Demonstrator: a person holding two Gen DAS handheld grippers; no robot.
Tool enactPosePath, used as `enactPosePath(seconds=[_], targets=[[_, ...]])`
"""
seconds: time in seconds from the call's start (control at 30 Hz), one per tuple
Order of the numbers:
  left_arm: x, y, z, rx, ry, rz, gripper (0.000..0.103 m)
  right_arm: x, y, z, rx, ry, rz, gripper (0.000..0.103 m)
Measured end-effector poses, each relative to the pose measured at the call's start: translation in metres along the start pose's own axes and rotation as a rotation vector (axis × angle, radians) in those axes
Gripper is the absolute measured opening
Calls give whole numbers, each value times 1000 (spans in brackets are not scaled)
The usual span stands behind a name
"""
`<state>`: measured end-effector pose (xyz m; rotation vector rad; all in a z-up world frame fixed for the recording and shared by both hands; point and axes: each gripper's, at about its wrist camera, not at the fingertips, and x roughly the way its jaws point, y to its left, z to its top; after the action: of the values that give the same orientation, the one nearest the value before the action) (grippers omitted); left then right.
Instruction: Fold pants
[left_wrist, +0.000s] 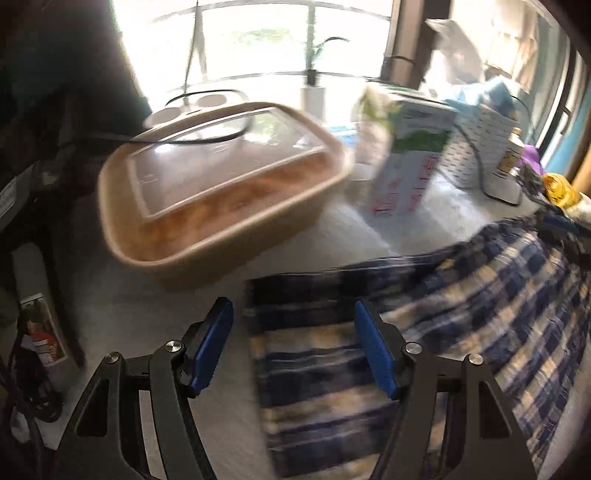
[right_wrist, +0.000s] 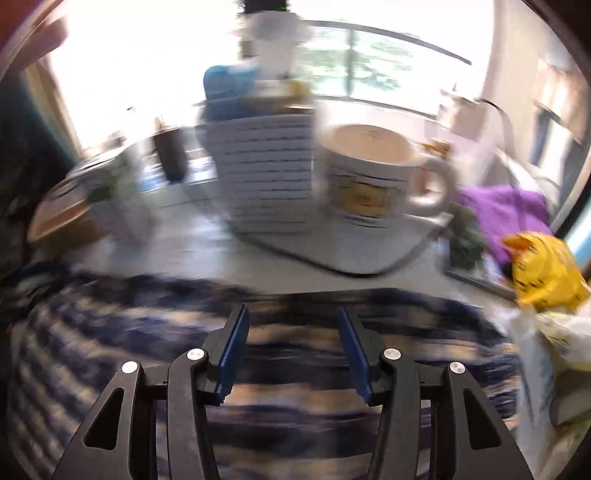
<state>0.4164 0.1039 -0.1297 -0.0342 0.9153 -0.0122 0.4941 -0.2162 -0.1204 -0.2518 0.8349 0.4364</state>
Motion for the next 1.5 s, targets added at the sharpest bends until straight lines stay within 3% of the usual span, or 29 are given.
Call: enactPosePath(seconds=[0.1, 0.2, 0.3, 0.43, 0.53, 0.73, 0.9, 1.17, 1.5], targets=[[9, 14, -2, -26, 3, 18, 70, 30, 14, -4, -42, 76, -31, 52], [9, 24, 0, -47, -9, 58, 70, 34, 10, -1, -22, 61, -44, 54], [-1, 35, -2, -98, -37, 116, 68, 28, 7, 5, -8, 41, -117, 55], [-47, 42, -13, -143, -137, 60, 68, -8, -4, -10, 31, -47, -140, 58], [-79, 27, -30, -107, -181, 13, 68, -42, -21, -38, 94, -92, -145, 72], [-97, -33, -76, 8, -122, -72, 68, -98, -49, -97, 209, -124, -184, 74], [-94, -65, -108, -1, -62, -92, 68, -123, -68, -144, 308, -120, -206, 78], [-98, -70, -129, -48, -26, -78, 68, -117, -98, -186, 430, -87, -118, 80], [-113, -38, -121, -115, -55, 4, 68, -89, -116, -164, 540, -133, 21, 81]])
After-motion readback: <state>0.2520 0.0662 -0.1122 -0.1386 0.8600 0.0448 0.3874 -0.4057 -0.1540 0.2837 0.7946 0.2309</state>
